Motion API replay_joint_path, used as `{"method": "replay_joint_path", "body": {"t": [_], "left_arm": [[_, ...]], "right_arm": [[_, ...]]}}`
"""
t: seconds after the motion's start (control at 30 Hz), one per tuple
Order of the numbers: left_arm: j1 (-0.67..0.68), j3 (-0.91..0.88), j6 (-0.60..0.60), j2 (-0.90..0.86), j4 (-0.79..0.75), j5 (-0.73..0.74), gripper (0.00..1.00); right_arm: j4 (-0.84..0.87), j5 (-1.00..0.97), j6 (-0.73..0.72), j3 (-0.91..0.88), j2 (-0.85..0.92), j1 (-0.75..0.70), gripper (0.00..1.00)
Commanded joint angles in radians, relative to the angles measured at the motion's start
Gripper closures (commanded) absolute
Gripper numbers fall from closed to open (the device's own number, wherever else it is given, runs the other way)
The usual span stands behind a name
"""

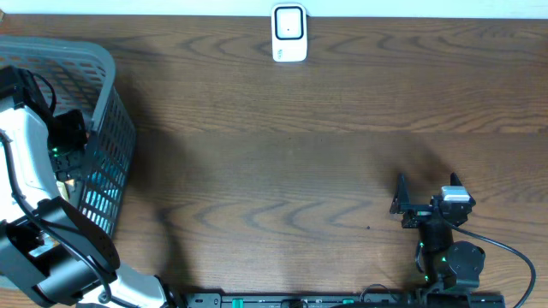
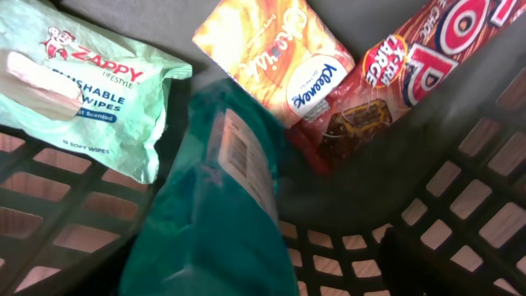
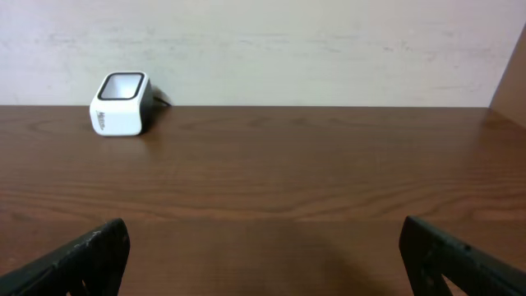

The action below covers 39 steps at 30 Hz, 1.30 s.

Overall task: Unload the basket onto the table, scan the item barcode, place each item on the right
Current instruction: 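Lower the left gripper and grasp the teal Listerine bottle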

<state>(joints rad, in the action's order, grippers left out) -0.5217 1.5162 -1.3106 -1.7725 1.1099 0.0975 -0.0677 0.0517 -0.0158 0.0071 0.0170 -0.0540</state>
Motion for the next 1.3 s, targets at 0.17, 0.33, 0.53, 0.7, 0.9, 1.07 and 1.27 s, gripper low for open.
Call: {"method": "replay_joint_path", "body": {"t": [0.17, 0.33, 0.53, 0.7, 0.9, 1.07, 1.27], "left_arm": [[0.002, -0.051, 0.015, -0.023, -0.003, -0.069, 0.09], [0.002, -0.112, 0.015, -0.023, -0.051, -0.068, 0.09], [0.002, -0.144, 0.015, -0.023, -0.075, -0.068, 0.16], [0.002, -0.188, 0.015, -0.023, -0.086, -0.068, 0.1], [0.002, -0.241, 0.015, -0.023, -0.125, -0.068, 0.06], [0.002, -0.272, 0.015, -0.025, -0.154, -0.069, 0.06], [0.002, -0.329, 0.015, -0.025, -0.186, -0.068, 0.06]], "right_arm": [[-0.004, -0.004, -0.013, -0.002, -0.004, -0.003, 0.01], [-0.004, -0.004, -0.013, -0.002, -0.004, -0.003, 0.01], [-0.004, -0.004, -0.013, -0.002, -0.004, -0.003, 0.01], [-0.004, -0.004, -0.013, -0.002, -0.004, -0.003, 0.01], [-0.004, -0.004, -0.013, -0.002, -0.004, -0.003, 0.01], [-0.004, -0.004, -0.013, -0.002, -0.004, -0.003, 0.01], [-0.004, -0.004, -0.013, -0.002, -0.004, -0.003, 0.01]]}}
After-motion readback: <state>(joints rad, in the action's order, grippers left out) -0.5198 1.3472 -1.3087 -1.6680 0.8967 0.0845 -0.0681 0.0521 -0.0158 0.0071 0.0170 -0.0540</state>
